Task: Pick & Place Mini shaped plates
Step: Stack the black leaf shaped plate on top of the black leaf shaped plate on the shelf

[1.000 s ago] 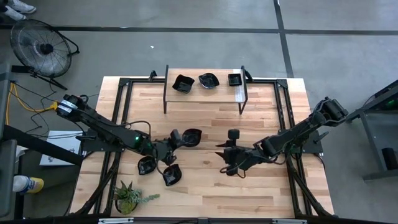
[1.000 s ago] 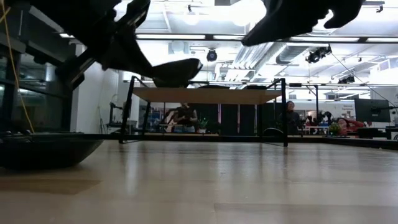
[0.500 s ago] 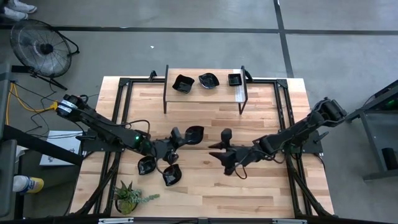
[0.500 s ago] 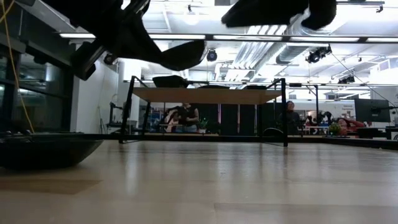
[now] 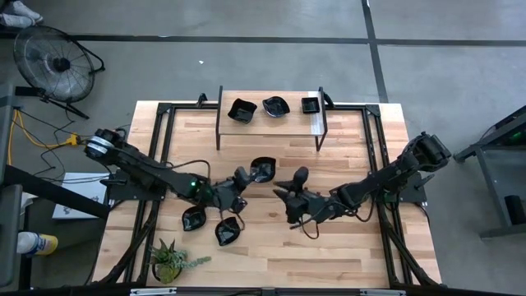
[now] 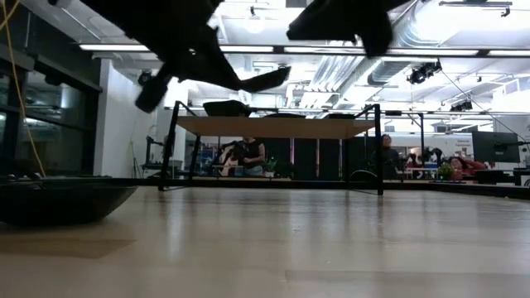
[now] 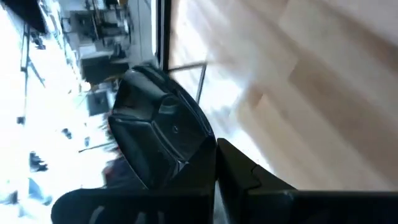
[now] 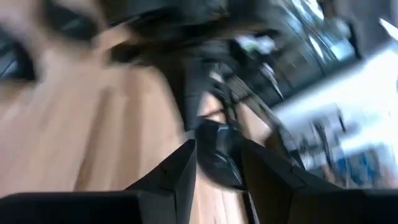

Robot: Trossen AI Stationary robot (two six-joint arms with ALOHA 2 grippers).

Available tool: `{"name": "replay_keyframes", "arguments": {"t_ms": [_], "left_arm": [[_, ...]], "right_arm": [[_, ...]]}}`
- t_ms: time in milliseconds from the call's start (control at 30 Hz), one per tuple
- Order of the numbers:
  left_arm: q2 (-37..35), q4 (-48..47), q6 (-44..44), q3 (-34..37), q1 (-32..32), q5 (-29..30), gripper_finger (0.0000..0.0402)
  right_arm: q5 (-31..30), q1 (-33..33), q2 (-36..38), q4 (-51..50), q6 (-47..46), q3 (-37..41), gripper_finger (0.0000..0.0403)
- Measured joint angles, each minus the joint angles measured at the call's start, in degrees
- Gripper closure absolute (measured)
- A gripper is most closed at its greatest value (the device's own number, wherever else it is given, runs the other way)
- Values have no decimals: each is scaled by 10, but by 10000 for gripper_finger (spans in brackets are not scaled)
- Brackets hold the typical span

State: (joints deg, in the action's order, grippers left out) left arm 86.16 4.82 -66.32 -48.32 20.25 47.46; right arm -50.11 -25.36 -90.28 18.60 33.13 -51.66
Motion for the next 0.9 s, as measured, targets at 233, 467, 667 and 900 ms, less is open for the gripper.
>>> {"name": "replay_keyframes", "arguments": {"t_ms": [233, 467, 667, 900], "left_arm": [[67, -4, -66, -44, 0, 136, 401], [93, -1, -104, -63, 0, 192, 401], [94, -1, -113, -72, 0, 233, 401], [94, -2, -130, -73, 0, 256, 401]], "right_arm": [[-168, -2, 0, 28, -281, 0, 279], [-82, 24, 0, 23, -473, 0, 279], [-19, 67, 0, -11, -553, 0, 279], [-3, 89, 17, -20, -561, 0, 279]]}}
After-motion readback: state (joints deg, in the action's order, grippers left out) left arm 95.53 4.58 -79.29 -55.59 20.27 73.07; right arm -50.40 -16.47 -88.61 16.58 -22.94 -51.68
